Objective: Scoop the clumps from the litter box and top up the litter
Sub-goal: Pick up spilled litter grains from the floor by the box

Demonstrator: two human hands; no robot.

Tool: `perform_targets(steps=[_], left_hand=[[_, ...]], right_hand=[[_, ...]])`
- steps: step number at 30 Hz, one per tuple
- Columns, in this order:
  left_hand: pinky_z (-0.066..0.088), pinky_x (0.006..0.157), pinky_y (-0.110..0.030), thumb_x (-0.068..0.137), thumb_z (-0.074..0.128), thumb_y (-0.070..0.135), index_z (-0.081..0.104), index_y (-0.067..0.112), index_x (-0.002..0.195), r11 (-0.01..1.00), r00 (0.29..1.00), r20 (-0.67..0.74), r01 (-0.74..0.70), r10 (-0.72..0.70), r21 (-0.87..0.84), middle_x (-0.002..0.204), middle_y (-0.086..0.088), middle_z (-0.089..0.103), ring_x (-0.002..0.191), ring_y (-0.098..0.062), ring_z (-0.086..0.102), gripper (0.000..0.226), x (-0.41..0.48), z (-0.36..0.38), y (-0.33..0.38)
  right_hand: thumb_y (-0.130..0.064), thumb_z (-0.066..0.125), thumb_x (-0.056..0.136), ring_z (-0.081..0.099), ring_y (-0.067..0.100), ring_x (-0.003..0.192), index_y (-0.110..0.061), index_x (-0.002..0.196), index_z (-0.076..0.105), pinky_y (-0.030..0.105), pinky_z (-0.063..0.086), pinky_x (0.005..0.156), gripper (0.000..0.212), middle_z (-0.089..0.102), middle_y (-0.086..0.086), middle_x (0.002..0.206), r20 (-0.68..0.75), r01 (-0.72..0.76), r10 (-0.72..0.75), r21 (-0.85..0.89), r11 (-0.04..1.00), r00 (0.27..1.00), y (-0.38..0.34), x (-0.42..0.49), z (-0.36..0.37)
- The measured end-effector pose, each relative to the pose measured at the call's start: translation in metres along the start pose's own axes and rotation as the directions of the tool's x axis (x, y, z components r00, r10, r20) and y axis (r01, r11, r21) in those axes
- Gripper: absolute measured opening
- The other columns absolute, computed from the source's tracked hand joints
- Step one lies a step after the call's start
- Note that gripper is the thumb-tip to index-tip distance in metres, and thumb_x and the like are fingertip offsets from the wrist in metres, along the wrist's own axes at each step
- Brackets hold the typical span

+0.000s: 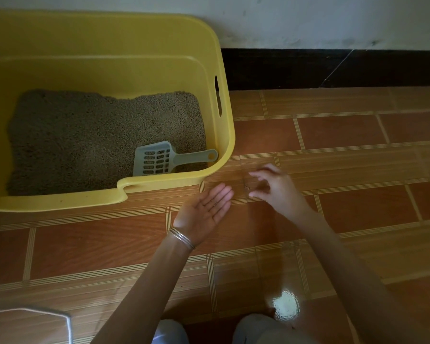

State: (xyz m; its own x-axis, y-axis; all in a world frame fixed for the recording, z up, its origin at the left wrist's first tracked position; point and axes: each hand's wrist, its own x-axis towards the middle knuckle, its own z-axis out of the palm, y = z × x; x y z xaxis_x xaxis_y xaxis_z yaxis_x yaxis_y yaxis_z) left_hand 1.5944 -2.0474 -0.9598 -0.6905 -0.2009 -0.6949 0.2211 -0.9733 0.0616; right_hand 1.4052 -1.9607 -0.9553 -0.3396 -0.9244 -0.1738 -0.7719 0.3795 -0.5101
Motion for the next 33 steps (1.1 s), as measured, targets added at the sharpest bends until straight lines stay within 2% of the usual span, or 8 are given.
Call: perform_targets(steps=[2,5,8,12,17,20,28,33], left_hand=[[0.044,0.096,-0.036,0.095,0.035,0.017,0.056,-0.003,0.119,1.000,1.000,-0.004,-0.002,0.002,0.003,0.122,-0.018,0.061,0.111,-0.026,0.059,0.037,0.000,-0.004,0.000],[0.048,0.095,-0.037,0.095,0.034,0.017,0.057,-0.002,0.117,1.000,1.000,-0.014,-0.012,0.012,0.001,0.121,-0.017,0.062,0.105,-0.026,0.064,0.037,0.000,-0.009,0.001],[0.049,0.091,-0.036,0.093,0.035,0.016,0.058,-0.002,0.115,1.000,1.000,-0.017,-0.018,0.018,-0.001,0.120,-0.017,0.063,0.103,-0.025,0.065,0.036,0.000,-0.011,0.001],[0.046,0.097,-0.036,0.085,0.042,0.016,0.057,-0.002,0.116,1.000,1.000,-0.014,-0.026,0.026,-0.003,0.120,-0.018,0.063,0.104,-0.026,0.064,0.040,0.000,-0.011,0.000],[0.043,0.098,-0.036,0.095,0.034,0.017,0.058,-0.003,0.115,1.000,0.999,-0.026,-0.024,0.024,-0.008,0.119,-0.018,0.063,0.101,-0.026,0.066,0.037,-0.001,-0.010,0.002],[0.043,0.097,-0.036,0.095,0.035,0.016,0.058,-0.003,0.115,1.000,0.999,-0.026,-0.025,0.025,-0.003,0.118,-0.018,0.063,0.102,-0.026,0.065,0.036,-0.001,-0.009,0.002],[0.044,0.096,-0.036,0.096,0.034,0.016,0.058,-0.003,0.116,1.000,0.999,-0.043,-0.027,0.027,0.017,0.119,-0.019,0.063,0.111,-0.027,0.059,0.037,0.000,-0.005,-0.001],[0.046,0.092,-0.036,0.097,0.034,0.016,0.059,-0.004,0.113,0.999,0.996,-0.079,-0.029,0.032,0.031,0.113,-0.019,0.065,0.106,-0.027,0.061,0.036,0.003,-0.001,-0.004]], right_hand=[[-0.021,0.080,0.067,0.056,0.019,0.102,-0.012,0.125,0.055,0.033,0.045,0.094,0.064,0.051,0.005,0.121,0.101,-0.024,0.024,-0.001,1.000,0.995,0.006,0.005,0.004],[-0.021,0.080,0.066,0.056,0.019,0.099,-0.013,0.123,0.058,0.039,0.048,0.090,0.061,0.051,0.005,0.117,0.104,0.009,-0.009,0.006,1.000,0.995,0.009,0.013,0.010],[-0.018,0.080,0.067,0.060,0.017,0.088,-0.011,0.108,0.067,0.039,0.053,0.081,0.044,0.057,0.005,0.105,0.044,0.082,-0.084,0.036,0.996,0.996,0.008,0.016,0.016],[-0.016,0.077,0.070,0.063,0.014,0.075,-0.010,0.088,0.073,0.031,0.054,0.067,0.020,0.065,0.003,0.089,-0.137,0.143,-0.138,0.028,0.989,0.981,0.007,0.011,0.025],[-0.019,0.075,0.074,0.063,0.012,0.065,-0.013,0.081,0.073,0.019,0.047,0.058,0.009,0.067,-0.001,0.081,-0.230,0.135,-0.135,-0.013,0.991,0.964,0.005,0.004,0.029],[-0.019,0.073,0.077,0.063,0.015,0.062,-0.015,0.079,0.071,0.025,0.050,0.053,0.005,0.066,-0.002,0.079,-0.249,0.125,-0.145,-0.095,0.988,0.958,0.004,0.004,0.033],[-0.007,0.073,0.074,0.059,0.023,0.066,-0.010,0.074,0.062,0.038,0.051,0.063,0.012,0.061,0.005,0.074,-0.297,0.079,-0.194,-0.358,0.930,0.935,-0.003,0.003,0.046],[-0.015,0.057,0.085,0.057,0.024,0.073,-0.011,0.078,0.061,0.041,0.048,0.070,0.009,0.061,0.004,0.077,-0.295,0.086,-0.172,-0.282,0.956,0.940,-0.007,0.003,0.041]])
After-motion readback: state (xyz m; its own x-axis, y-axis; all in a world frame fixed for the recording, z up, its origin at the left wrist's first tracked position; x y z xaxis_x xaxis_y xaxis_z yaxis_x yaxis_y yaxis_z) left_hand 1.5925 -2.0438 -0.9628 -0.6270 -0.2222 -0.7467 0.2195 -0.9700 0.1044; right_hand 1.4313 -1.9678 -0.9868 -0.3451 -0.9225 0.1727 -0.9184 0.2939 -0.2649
